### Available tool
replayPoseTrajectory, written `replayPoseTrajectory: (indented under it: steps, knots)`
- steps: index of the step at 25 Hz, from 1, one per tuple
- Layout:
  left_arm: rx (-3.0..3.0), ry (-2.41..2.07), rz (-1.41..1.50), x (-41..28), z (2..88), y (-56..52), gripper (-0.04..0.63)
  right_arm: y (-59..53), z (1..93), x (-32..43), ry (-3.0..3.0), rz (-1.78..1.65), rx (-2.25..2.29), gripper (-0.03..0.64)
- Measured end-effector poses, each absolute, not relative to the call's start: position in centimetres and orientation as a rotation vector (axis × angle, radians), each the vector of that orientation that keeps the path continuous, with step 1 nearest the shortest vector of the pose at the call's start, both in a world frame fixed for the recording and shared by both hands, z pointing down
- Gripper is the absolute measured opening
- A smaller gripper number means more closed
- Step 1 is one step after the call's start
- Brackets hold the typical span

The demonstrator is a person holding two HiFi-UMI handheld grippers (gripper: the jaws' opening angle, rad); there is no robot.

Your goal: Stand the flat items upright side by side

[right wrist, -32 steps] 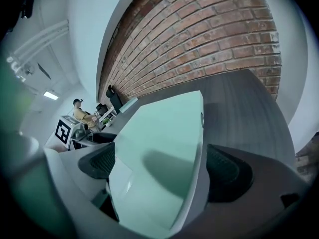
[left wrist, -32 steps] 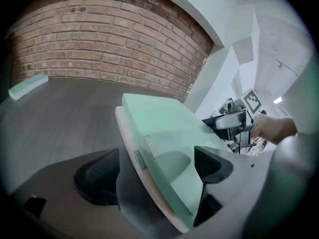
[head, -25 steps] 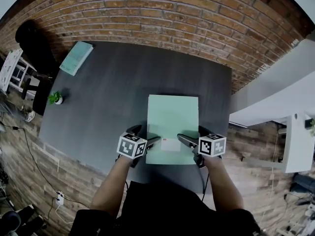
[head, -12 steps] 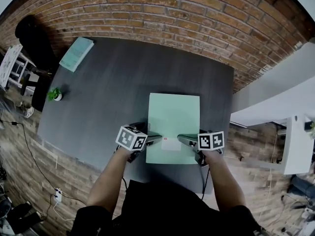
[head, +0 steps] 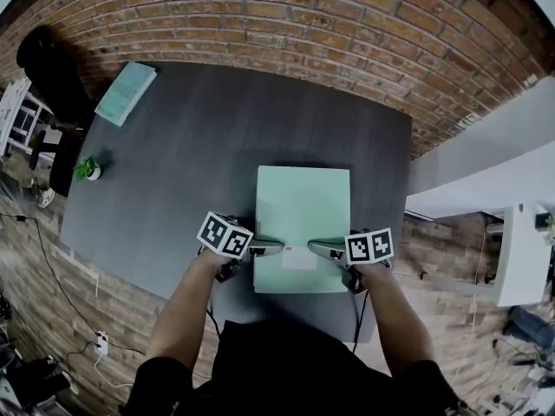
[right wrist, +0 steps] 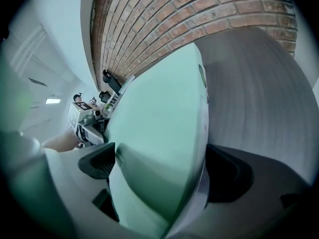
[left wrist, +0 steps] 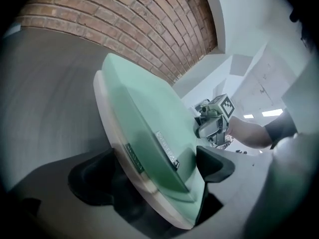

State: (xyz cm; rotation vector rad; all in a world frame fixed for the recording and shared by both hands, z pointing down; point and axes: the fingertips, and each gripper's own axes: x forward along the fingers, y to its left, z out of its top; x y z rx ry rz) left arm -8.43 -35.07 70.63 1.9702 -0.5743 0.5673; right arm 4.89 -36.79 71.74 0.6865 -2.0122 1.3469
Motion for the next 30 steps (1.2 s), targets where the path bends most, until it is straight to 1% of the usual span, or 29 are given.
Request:
replayPoseTrajectory:
  steps: [8, 12, 18, 26, 30]
  knots:
    - [1.974, -0.547, 0.618, -8.0, 71.0, -35.2, 0.513, -36.9, 72.1, 4.9, -1.989, 1.323, 0.674, 0.577]
    - [2.004, -0.556, 0.632, -7.9, 70.7, -35.3, 0.527, -36.7, 71.9, 4.8, -2.003, 1.327, 0.662, 0.575]
    - [2.068, -0.601, 0.669, -7.8, 69.5, -36.0, 0.535, -36.5, 70.5, 5.1, -2.058, 1.298, 0.69, 0.546]
    - [2.241, -0.719, 0.692, -7.5, 65.7, -37.7, 0.534, -38.1, 66.6, 5.3, -2.218, 1.077, 0.778, 0.541]
    - [2.314, -0.862, 0.554, -7.4, 62.4, -40.0, 0.531, -39.1, 64.4, 5.4, -2.306, 0.955, 0.84, 0.541]
